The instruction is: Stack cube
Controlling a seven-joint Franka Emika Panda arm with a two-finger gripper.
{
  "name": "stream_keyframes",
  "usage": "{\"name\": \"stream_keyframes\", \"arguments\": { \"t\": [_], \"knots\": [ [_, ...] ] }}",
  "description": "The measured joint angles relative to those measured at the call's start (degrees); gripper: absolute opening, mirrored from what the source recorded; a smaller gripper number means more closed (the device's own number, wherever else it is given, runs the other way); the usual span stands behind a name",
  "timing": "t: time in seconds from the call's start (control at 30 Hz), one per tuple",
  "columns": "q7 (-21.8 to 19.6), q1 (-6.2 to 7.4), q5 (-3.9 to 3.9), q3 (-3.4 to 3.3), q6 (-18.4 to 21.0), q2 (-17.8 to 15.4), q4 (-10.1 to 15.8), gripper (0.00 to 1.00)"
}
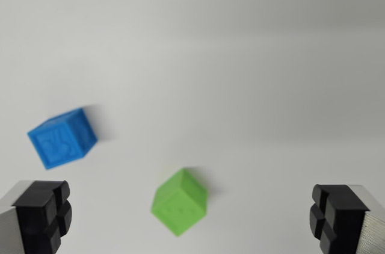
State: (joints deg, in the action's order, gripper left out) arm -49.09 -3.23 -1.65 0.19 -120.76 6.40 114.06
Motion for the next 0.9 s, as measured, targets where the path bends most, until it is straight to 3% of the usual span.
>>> {"name": "stream_keyframes", "arguments": {
  "t": [0.57,0.9],
  "knots": [
    [0.18,0.01,0.0,0.0,-0.08,-0.01,0.2,1.0],
    [1.73,0.14,0.0,0.04,-1.4,-0.73,2.41,1.0]
  ]
}}
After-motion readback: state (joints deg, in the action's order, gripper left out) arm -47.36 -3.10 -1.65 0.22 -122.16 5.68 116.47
